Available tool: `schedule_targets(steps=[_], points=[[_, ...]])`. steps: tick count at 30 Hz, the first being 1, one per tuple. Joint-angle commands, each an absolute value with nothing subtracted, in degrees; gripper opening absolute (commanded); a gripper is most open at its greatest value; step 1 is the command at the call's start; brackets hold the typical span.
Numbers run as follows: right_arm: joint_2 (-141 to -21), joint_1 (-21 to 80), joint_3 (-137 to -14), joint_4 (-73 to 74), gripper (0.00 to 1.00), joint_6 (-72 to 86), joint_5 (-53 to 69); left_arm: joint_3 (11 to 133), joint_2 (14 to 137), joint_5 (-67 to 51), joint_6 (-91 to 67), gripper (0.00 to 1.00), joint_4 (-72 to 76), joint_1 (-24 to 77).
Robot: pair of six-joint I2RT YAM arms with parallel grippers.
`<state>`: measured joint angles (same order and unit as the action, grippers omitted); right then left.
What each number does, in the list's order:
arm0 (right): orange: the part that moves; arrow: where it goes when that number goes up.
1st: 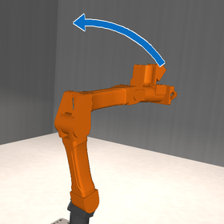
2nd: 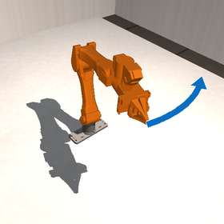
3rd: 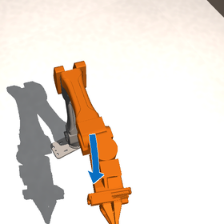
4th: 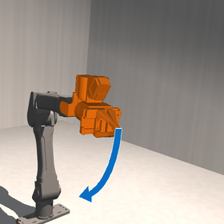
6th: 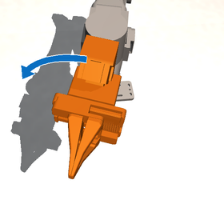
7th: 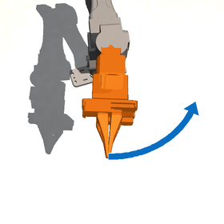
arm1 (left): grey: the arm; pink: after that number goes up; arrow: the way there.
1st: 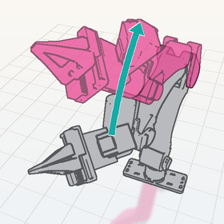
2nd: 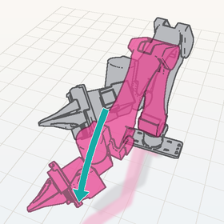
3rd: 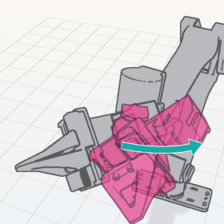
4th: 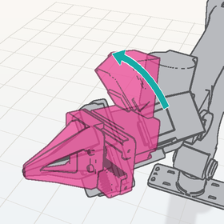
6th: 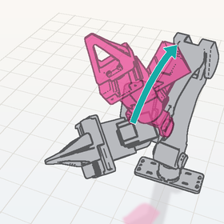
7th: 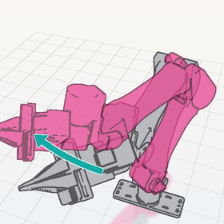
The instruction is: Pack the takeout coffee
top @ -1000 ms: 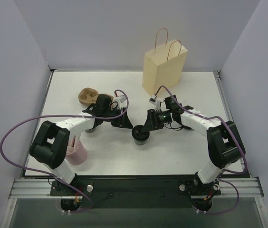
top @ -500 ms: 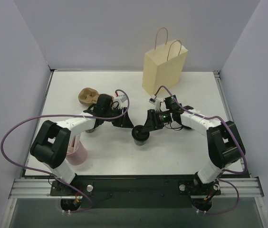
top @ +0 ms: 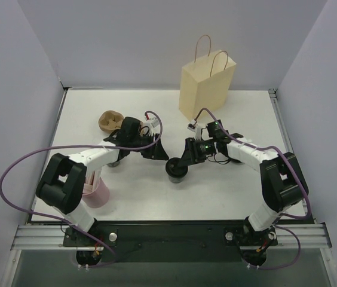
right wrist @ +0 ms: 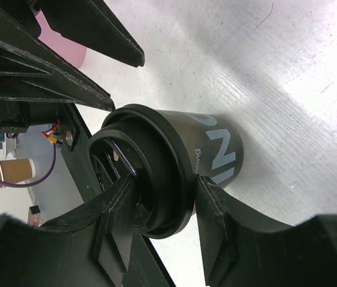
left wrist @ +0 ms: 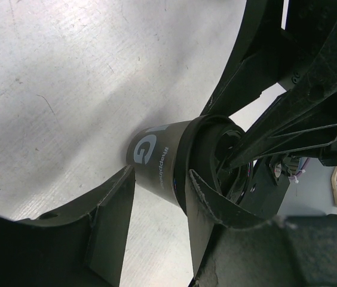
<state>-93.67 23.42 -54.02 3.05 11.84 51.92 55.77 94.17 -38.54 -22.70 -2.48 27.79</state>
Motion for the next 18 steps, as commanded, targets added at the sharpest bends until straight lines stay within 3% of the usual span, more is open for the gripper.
schedule_targets(steps=[1,18], points=[[-95.7,24.1,-52.0,8.6,0.28,9.1,45.9,54.4,92.2,-40.8,-22.5,0.49,-0.9,28.6],[-93.5,20.6,-45.7,2.7,0.28,14.0,42.0,43.8,90.4,-30.4,-26.3,0.43,1.1,30.6]])
